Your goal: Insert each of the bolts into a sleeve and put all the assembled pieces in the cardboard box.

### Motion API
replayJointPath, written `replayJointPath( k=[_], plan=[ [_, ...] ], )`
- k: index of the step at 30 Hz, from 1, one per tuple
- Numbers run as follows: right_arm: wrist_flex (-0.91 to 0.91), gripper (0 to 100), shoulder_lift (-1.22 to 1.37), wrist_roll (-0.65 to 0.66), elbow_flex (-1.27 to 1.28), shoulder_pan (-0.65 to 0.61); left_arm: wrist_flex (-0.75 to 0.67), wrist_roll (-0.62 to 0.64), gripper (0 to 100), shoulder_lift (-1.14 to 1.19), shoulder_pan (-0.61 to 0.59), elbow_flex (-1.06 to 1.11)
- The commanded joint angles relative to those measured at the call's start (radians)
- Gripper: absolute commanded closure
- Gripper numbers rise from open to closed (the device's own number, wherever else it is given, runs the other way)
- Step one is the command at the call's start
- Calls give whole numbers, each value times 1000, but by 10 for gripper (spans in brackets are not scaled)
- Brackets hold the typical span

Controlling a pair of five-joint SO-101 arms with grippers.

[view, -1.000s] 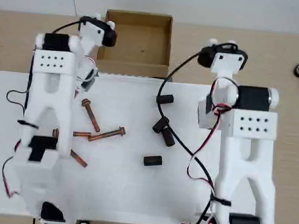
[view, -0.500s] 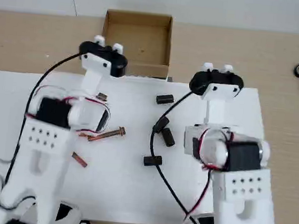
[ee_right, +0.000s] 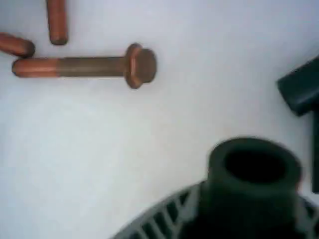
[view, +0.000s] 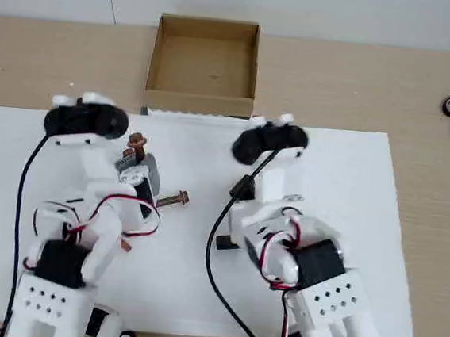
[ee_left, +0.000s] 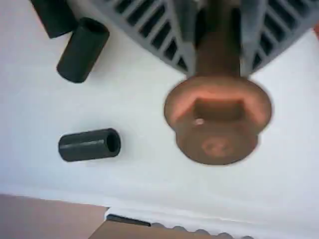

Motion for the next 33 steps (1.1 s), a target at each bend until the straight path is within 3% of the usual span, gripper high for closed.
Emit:
replayJointPath(
  k=[1, 9, 21, 27, 33],
  plan=[
    [-79, 996, -25, -6, 28, -85, -74, 57, 994, -132, 25, 73],
    [-203, 996, -27, 98, 112, -209, -157, 249, 994, -387, 74, 209],
    [-234, 996, -28, 249, 112, -248, -137, 253, 994, -486, 109, 242],
    [-286, 996, -101, 259, 120, -340, -104, 255, 994, -488, 149, 242],
    [-286, 996, -137, 258, 140, -340, -104, 255, 994, -488, 150, 242]
  ],
)
